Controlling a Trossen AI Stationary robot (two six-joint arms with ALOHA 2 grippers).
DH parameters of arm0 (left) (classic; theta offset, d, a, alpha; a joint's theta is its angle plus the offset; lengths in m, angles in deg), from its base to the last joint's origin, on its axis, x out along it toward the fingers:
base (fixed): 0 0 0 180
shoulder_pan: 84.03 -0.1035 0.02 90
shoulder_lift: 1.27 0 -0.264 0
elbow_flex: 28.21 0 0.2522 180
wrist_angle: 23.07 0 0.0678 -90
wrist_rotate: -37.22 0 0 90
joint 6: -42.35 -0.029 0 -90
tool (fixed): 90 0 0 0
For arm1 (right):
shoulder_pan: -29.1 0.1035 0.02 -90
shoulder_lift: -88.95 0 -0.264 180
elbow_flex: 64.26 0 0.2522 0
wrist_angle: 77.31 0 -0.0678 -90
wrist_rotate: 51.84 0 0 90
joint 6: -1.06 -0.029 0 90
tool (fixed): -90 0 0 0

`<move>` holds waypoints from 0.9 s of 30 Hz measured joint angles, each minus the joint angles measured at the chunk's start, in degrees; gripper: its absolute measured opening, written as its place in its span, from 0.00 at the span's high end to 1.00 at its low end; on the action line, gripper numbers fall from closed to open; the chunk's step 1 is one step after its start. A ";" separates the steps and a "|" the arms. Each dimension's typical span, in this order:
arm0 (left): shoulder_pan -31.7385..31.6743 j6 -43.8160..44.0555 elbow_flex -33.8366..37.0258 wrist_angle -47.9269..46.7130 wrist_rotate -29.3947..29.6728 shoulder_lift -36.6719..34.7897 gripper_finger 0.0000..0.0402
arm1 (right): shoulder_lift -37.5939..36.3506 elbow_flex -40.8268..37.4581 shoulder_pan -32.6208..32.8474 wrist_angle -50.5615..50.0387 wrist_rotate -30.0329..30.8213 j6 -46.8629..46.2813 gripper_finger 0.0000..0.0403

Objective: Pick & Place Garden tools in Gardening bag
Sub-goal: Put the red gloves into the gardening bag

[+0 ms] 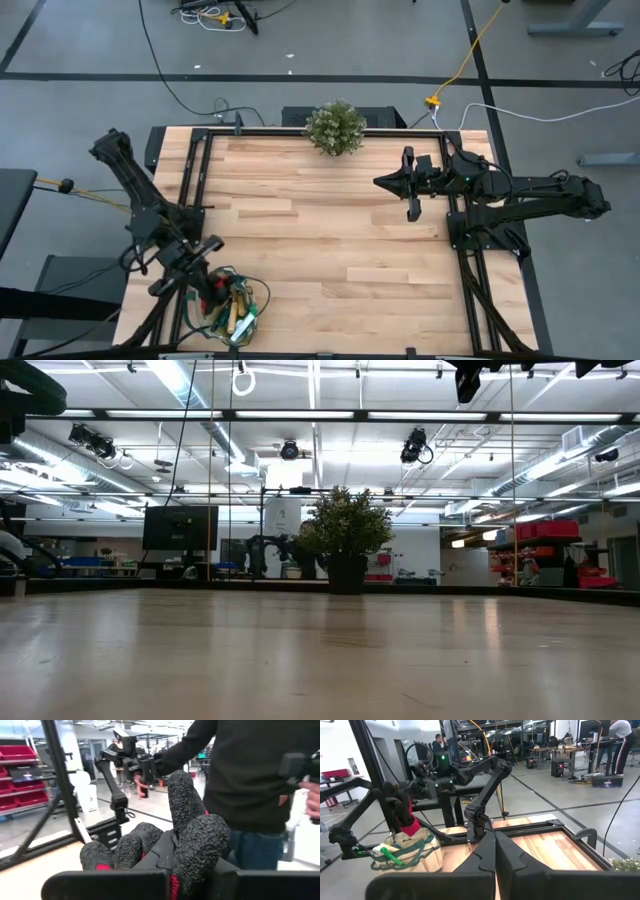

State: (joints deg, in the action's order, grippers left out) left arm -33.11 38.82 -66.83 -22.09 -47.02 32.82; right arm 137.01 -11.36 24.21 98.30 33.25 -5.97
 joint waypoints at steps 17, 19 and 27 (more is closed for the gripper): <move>0.00 -0.10 10.07 11.60 -1.72 0.04 0.92 | 0.00 0.00 0.00 0.00 -0.01 0.00 1.00; 0.00 0.17 10.32 11.41 -1.72 0.02 0.90 | 0.00 0.00 0.00 -0.01 -0.02 0.00 1.00; 0.00 7.20 10.32 11.12 -0.21 0.02 0.88 | 0.00 0.00 0.00 -0.02 -0.02 -0.02 1.00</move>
State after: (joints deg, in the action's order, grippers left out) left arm -33.11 46.01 -56.51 -10.97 -47.23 32.84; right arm 137.01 -11.36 24.21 98.28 33.23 -5.99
